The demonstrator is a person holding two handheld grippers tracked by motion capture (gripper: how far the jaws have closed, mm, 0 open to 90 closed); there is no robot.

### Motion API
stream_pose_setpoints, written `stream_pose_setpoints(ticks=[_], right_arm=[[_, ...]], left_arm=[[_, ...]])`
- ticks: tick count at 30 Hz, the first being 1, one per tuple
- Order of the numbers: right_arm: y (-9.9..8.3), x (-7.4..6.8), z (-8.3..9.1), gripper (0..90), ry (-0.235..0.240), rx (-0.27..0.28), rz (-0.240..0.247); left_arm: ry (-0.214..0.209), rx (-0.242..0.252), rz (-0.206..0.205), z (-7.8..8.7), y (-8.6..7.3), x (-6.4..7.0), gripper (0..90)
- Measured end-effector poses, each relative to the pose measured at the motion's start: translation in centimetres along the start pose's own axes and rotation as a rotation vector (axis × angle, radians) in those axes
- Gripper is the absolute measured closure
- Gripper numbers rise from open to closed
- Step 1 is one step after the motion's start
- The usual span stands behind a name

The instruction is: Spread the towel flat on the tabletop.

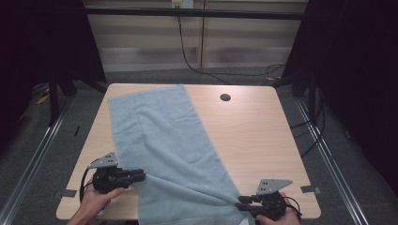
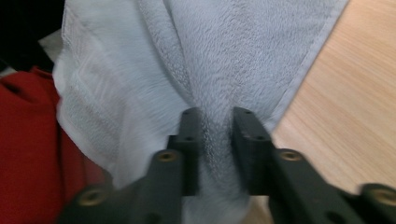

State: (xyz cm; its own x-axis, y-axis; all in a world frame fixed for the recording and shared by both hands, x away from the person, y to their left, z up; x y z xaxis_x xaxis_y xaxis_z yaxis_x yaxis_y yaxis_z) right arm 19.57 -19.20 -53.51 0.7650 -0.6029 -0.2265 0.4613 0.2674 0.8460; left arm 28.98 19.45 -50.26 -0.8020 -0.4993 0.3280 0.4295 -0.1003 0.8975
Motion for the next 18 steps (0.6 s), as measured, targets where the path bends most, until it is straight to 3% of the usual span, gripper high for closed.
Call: stream_pose_setpoints(ticks=[1, 2, 3, 5, 6, 7, 9, 10, 11, 12, 13, 16, 17, 18], right_arm=[[1.5, 0.7, 0.1, 60.7, 0.009, 0.057, -0.024], [2.4, 1.2, -0.1, 59.8, 0.001, 0.078, -0.019], [2.4, 1.2, -0.1, 59.8, 0.001, 0.078, -0.019], [5.2, 3.3, -2.1, 60.1, -0.013, 0.102, -0.002], [6.0, 4.1, -3.2, 60.4, -0.022, 0.101, 0.0], [6.0, 4.1, -3.2, 60.4, -0.022, 0.101, 0.0], [7.5, 5.3, -5.4, 62.4, -0.015, 0.099, 0.012], [9.3, 6.7, -8.2, 62.4, -0.012, 0.096, 0.007], [9.9, 7.2, -9.5, 62.3, -0.012, 0.091, 0.008], [9.9, 7.2, -9.5, 62.3, -0.012, 0.091, 0.008], [10.7, 8.2, -12.0, 62.0, -0.015, 0.072, 0.011], [10.9, 8.9, -14.4, 61.6, -0.024, 0.05, 0.014], [10.5, 9.3, -16.3, 60.9, -0.038, 0.007, 0.018], [10.2, 9.3, -16.9, 61.3, -0.043, -0.017, 0.028]], left_arm=[[0.015, 0.008, -0.007, -0.1, 0.6, -0.6, 67.5], [0.035, 0.011, -0.008, -0.2, 0.9, -1.1, 65.6], [0.035, 0.011, -0.008, -0.2, 0.9, -1.1, 64.6], [0.104, -0.01, -0.019, -1.2, 1.5, -3.4, 63.6], [0.104, -0.01, -0.019, -1.2, 1.5, -3.4, 63.5], [0.122, -0.015, -0.005, -1.5, 1.7, -4.4, 63.5], [0.164, -0.028, 0.021, -2.1, 1.6, -6.4, 63.6], [0.18, -0.064, 0.038, -2.8, 1.2, -8.1, 63.9], [0.194, -0.076, 0.035, -3.0, 1.0, -8.7, 65.3], [0.194, -0.076, 0.035, -3.0, 1.0, -8.7, 65.9], [0.232, -0.084, 0.024, -3.4, 0.5, -9.7, 65.5], [0.23, -0.106, 0.04, -3.8, -0.2, -9.9, 64.9], [0.232, -0.108, 0.023, -3.9, -0.4, -9.9, 64.1], [0.232, -0.107, 0.018, -4.1, -0.4, -9.6, 62.5]])
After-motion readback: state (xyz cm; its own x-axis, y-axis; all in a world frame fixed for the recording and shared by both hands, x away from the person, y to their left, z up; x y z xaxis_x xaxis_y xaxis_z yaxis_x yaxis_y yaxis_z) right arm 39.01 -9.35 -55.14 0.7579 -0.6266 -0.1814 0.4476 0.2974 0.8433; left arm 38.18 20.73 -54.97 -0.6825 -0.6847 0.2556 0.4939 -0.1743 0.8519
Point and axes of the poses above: each handheld gripper's, and its own axes: z roughly backward along the jaws, y roughly out of its top, x roughly to its right, the point moved 7 cm from there along -z, roughly forward along the jaws, and after that the axes turned 13 degrees about x, right-handed, at the moved point
